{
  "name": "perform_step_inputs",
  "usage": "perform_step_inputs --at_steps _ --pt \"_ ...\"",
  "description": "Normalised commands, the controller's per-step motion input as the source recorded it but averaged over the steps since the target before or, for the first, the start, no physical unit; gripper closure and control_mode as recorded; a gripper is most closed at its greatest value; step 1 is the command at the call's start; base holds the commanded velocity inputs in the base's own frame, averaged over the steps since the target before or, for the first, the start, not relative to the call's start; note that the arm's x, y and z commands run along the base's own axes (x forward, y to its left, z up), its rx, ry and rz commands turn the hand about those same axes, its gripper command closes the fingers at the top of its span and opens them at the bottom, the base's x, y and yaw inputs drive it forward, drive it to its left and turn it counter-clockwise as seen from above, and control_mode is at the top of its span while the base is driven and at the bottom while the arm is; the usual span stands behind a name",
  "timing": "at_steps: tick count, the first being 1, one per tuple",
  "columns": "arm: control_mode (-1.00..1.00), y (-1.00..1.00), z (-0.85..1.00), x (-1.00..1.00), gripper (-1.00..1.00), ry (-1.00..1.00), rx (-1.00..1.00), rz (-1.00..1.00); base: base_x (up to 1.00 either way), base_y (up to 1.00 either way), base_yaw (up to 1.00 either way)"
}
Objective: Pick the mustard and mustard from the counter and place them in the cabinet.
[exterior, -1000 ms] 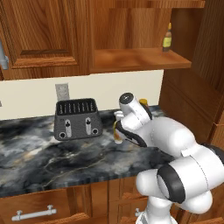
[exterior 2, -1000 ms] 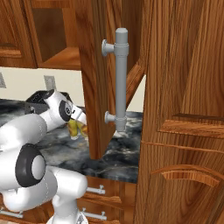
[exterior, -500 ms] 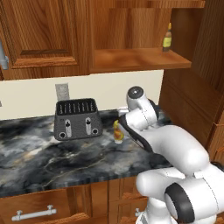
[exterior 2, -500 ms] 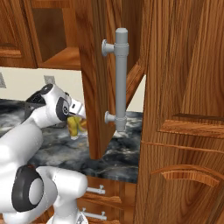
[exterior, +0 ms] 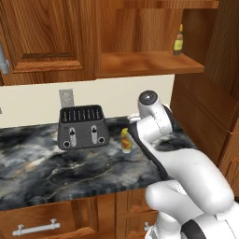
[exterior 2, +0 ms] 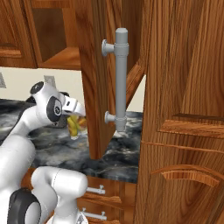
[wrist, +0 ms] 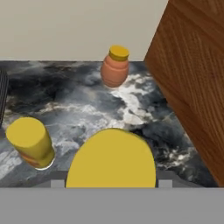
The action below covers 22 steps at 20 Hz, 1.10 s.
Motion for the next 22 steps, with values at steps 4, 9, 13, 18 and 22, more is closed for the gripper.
perform_step_inputs --at_steps 4,9,13,18,22 --pt "-1.00 0.00 0.42 -0.20 1.00 0.00 -0.02 0.05 0.00 0.00 0.00" --pt "-1.00 0.00 0.39 -0.24 1.00 0.00 0.02 0.07 0.00 0.00 0.00" --pt "-1.00 0.00 0.40 -0.24 1.00 0.00 0.04 0.09 0.00 0.00 0.00" --pt "-1.00 0.00 0.50 -0.28 1.00 0.00 0.00 0.10 0.00 0.00 0.00" --pt "-1.00 0.00 0.59 -0.22 1.00 0.00 0.00 0.10 0.00 0.00 0.00"
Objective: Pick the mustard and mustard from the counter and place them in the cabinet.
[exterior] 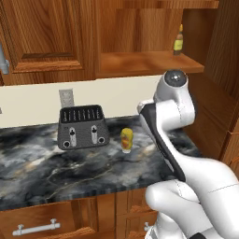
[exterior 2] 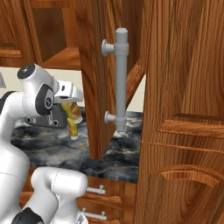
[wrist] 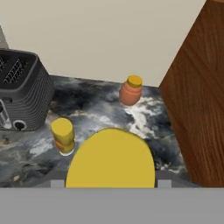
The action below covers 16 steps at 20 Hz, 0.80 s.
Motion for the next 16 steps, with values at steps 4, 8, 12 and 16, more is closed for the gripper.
perform_step_inputs --at_steps 4,8,12,16 --pt "-1.00 0.00 0.58 -0.16 1.00 0.00 0.00 0.10 0.00 0.00 0.00" --pt "-1.00 -0.01 0.59 -0.20 1.00 -0.01 0.00 0.06 0.00 0.00 0.00" --pt "-1.00 0.00 0.58 -0.18 1.00 -0.06 -0.02 0.02 0.00 0.00 0.00" --pt "-1.00 0.00 0.52 -0.25 1.00 -0.09 -0.07 0.00 0.00 0.00 0.00"
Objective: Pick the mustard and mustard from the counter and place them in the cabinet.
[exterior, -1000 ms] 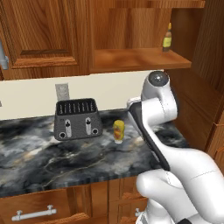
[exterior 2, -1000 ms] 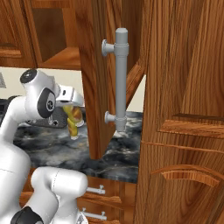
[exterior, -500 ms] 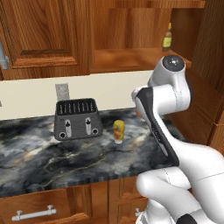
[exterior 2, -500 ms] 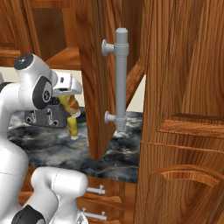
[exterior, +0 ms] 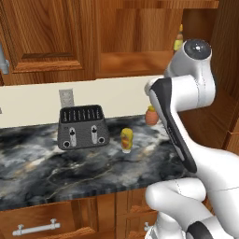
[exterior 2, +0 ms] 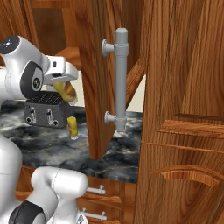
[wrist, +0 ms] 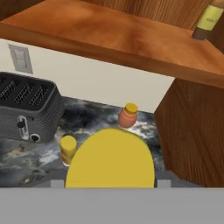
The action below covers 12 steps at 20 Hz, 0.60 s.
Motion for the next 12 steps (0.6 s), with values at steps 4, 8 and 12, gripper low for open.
perform_step_inputs --at_steps 4,8,12 --pt "-1.00 0.00 0.50 -0.22 1.00 -0.10 -0.10 0.00 0.00 0.00 0.00" --pt "-1.00 0.00 0.43 -0.21 1.00 -0.11 -0.12 0.00 0.00 0.00 0.00" --pt "-1.00 -0.09 0.34 0.00 1.00 -0.08 -0.07 0.00 0.00 0.00 0.00"
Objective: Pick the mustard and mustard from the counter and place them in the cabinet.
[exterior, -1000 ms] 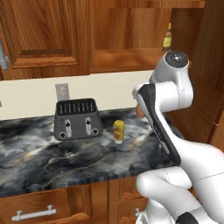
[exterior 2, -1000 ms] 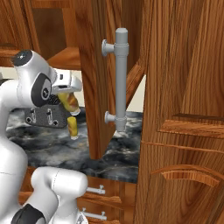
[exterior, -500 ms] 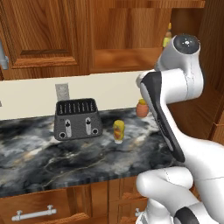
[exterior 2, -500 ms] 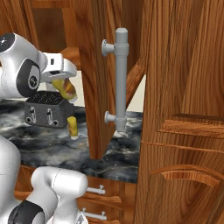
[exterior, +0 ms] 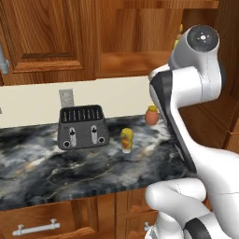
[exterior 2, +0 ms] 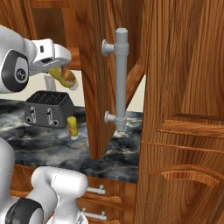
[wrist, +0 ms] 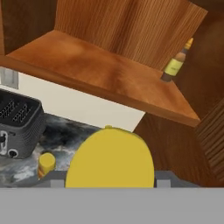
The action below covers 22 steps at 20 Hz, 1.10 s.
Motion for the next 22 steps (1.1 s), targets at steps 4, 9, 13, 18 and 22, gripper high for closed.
perform_step_inputs --at_steps 4,9,13,18,22 --pt "-1.00 -0.10 0.25 0.03 1.00 -0.02 -0.02 0.00 0.00 0.00 0.00" --pt "-1.00 -0.08 0.10 0.21 1.00 0.00 0.00 0.00 0.00 0.00 0.00" --pt "-1.00 -0.07 0.11 0.31 1.00 0.00 0.00 0.00 0.00 0.00 0.00" --pt "-1.00 -0.09 0.14 0.27 1.00 0.00 -0.02 0.00 0.00 0.00 0.00" --pt "-1.00 -0.08 0.09 0.31 1.00 0.00 -0.03 0.00 0.00 0.00 0.00"
